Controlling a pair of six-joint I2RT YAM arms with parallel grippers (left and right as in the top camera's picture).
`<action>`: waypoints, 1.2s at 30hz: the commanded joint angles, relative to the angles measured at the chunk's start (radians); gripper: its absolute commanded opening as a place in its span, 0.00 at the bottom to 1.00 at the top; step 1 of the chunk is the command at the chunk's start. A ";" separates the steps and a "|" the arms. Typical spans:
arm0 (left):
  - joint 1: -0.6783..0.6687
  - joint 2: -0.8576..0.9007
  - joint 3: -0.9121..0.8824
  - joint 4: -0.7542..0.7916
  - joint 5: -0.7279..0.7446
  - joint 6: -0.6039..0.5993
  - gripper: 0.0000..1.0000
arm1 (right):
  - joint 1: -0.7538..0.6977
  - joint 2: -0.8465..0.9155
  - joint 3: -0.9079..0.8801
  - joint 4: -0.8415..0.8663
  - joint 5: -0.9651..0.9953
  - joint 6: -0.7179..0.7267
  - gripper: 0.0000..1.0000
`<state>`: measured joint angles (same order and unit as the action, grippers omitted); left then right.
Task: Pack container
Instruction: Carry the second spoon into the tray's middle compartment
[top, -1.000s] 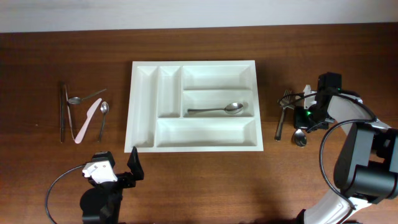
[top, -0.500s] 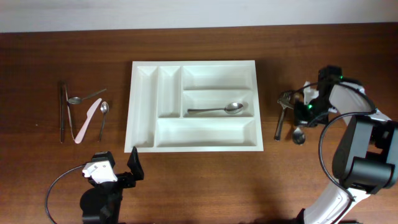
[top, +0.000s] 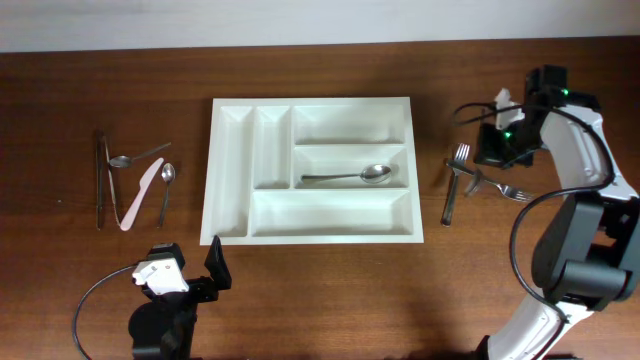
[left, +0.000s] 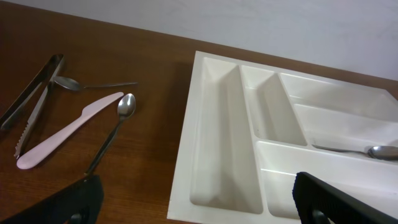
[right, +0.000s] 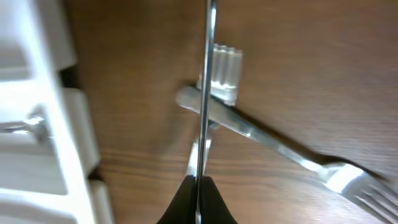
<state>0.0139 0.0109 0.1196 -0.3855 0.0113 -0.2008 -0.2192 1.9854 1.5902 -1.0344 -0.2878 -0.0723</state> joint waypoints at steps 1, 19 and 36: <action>0.004 -0.006 -0.004 0.000 0.001 0.016 0.99 | 0.080 0.002 0.029 0.021 -0.102 0.029 0.04; 0.004 -0.006 -0.004 0.000 0.001 0.016 0.99 | 0.361 0.002 0.032 0.149 -0.123 -0.118 0.04; 0.004 -0.006 -0.004 0.000 0.001 0.016 0.99 | 0.533 0.002 0.031 0.096 0.109 -0.895 0.04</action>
<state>0.0139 0.0109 0.1196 -0.3855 0.0116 -0.2008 0.3004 1.9854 1.5982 -0.9375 -0.2245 -0.7826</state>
